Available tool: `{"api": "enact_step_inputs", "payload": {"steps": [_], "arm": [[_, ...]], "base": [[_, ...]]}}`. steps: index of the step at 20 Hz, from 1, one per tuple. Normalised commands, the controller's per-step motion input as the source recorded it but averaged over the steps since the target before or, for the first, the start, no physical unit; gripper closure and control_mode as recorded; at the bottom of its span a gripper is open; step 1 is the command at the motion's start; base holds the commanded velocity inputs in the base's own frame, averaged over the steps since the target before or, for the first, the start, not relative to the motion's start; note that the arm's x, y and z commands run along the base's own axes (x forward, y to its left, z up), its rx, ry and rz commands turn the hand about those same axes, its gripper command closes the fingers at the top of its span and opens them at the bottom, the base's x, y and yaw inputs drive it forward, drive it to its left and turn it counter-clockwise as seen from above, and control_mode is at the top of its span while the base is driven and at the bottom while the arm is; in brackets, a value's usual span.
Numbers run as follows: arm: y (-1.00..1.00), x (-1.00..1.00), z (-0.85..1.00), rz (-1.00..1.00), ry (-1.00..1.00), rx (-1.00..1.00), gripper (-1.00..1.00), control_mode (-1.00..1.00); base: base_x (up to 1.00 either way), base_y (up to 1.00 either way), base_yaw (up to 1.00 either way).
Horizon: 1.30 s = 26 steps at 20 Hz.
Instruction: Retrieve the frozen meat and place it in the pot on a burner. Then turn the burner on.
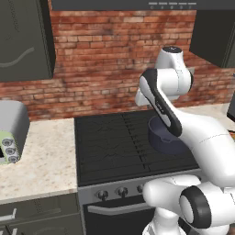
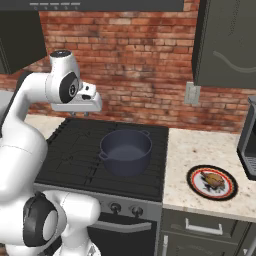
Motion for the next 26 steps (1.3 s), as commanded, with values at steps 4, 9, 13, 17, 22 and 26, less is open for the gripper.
{"api": "enact_step_inputs", "payload": {"steps": [4,9,13,17,22,26], "arm": [[-0.07,-0.09,0.0,0.0,0.0,0.0,-1.0,-1.0],[-0.29,-0.21,0.0,-0.04,0.0,0.0,-1.0,-1.0],[-0.45,-0.42,0.0,-0.06,0.0,0.0,-1.0,-1.0],[-0.49,-0.42,0.0,-0.05,0.0,0.0,-1.0,-1.0],[-0.66,-0.44,-0.05,-0.06,0.0,0.0,-1.0,-1.0],[-0.85,-0.46,-0.09,-0.08,-0.01,0.0,-1.0,-1.0]], "base": [[0.0,0.0,0.0],[0.0,0.0,0.0],[0.0,0.0,0.0],[0.0,0.0,0.0],[0.0,0.0,0.0],[0.0,0.0,0.0]]}}
